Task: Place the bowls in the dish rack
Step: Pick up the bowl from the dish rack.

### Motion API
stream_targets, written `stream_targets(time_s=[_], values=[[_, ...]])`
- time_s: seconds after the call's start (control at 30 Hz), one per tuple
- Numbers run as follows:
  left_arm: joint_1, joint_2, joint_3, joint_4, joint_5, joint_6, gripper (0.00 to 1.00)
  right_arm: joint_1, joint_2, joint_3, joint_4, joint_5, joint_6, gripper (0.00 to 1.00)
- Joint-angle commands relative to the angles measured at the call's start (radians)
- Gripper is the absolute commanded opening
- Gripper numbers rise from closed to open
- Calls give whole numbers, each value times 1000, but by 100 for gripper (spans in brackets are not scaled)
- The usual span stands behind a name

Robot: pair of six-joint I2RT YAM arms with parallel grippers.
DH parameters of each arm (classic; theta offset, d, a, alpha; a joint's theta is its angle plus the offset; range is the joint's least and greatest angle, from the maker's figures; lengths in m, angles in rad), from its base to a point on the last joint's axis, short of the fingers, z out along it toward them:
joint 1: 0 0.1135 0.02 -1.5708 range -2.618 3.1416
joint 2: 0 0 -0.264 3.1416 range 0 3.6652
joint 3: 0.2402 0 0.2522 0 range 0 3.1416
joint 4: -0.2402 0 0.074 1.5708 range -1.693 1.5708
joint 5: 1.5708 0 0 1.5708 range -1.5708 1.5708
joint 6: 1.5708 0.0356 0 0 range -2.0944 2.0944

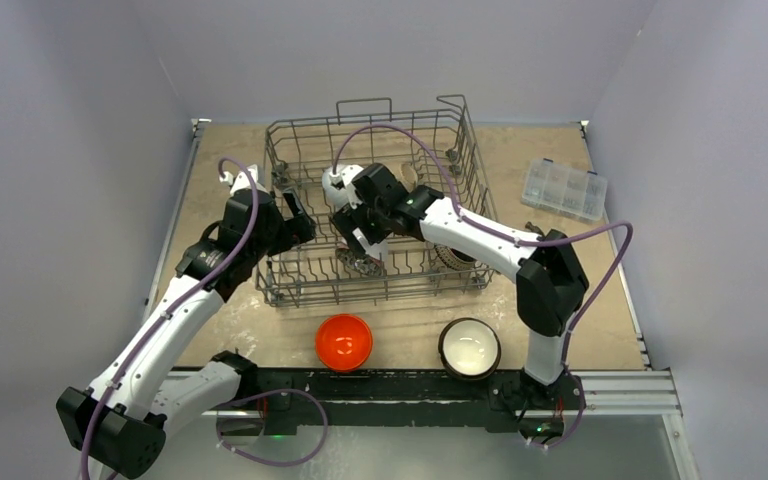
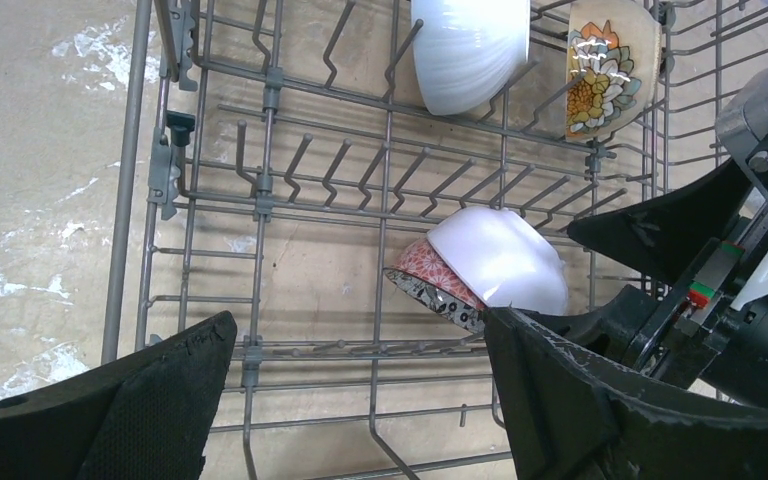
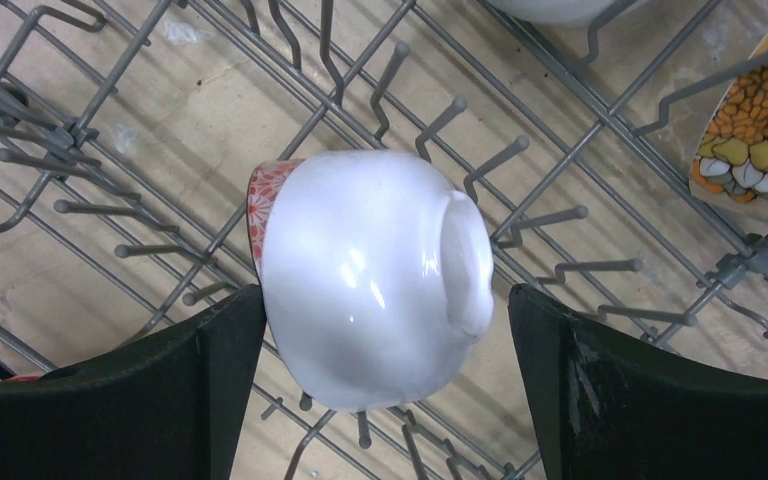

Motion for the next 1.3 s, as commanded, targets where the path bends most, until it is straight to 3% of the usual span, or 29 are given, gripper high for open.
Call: stream_targets(time_s=[0.0, 0.27, 0.4, 0.83, 1.27], values=[[7, -3, 3, 21, 11, 10, 93, 3, 11, 52, 51, -6, -24, 90], [7, 10, -2, 21, 15, 15, 93, 3, 16, 40, 38, -110, -39, 68], [6, 11, -5, 24, 19, 19, 93, 2, 2, 37, 40, -127, -41, 47], [7, 6, -28, 46, 53, 19, 92, -45, -85, 0, 64, -121, 6, 3], [7, 34, -67, 136, 180, 23, 89, -64, -199, -16, 66, 0, 70, 0]])
